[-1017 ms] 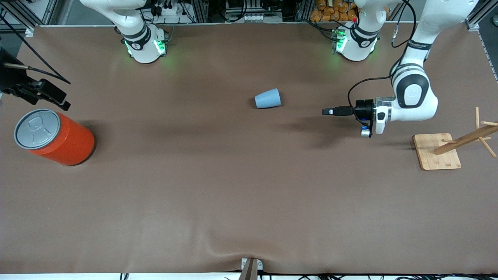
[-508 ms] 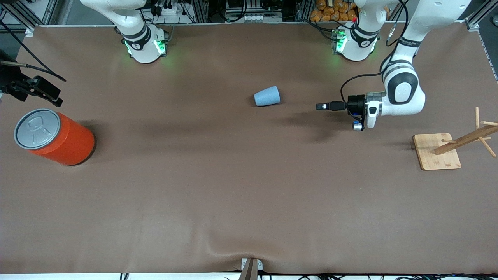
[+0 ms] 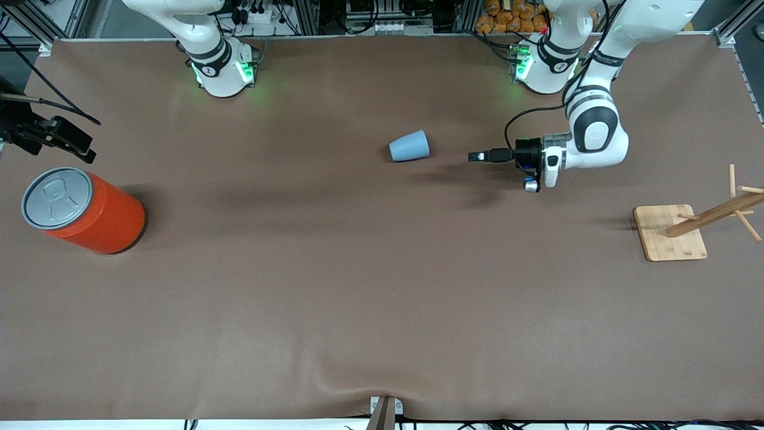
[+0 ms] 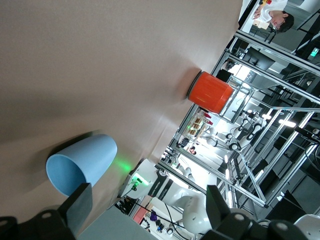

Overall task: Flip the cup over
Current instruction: 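Move the left gripper toward the cup's open rim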

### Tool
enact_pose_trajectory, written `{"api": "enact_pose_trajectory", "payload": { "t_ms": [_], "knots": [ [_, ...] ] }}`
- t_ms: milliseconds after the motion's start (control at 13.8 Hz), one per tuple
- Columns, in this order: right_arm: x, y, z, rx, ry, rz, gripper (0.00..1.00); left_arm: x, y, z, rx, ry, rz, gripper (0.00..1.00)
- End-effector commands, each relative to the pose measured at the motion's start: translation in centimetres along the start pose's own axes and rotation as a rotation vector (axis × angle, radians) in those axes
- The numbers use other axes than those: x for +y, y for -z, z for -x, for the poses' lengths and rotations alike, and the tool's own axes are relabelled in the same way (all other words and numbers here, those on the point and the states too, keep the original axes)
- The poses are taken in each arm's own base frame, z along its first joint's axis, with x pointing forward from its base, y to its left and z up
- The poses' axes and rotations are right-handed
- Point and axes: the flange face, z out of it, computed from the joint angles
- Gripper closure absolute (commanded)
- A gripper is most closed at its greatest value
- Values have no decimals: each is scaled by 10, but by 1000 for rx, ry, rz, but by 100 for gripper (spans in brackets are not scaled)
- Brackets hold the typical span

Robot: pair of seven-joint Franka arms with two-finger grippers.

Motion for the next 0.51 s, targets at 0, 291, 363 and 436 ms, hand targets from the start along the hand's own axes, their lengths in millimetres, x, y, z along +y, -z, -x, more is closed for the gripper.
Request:
{"api": "enact_pose_trajectory", "payload": {
  "t_ms": [0,291,363,436],
  "knots": [
    [5,6,5,-1,4,-1,0,-31,-13,2,22,-23,43,0],
    [5,5,5,-4,6,-2,0,-70,-30,1,38,-77,97,0],
    [5,5,5,-4,6,-2,0,-69,-31,1,39,-76,99,0],
    [5,5,5,-4,6,-2,0,-70,-32,1,46,-68,106,0]
  ]
}}
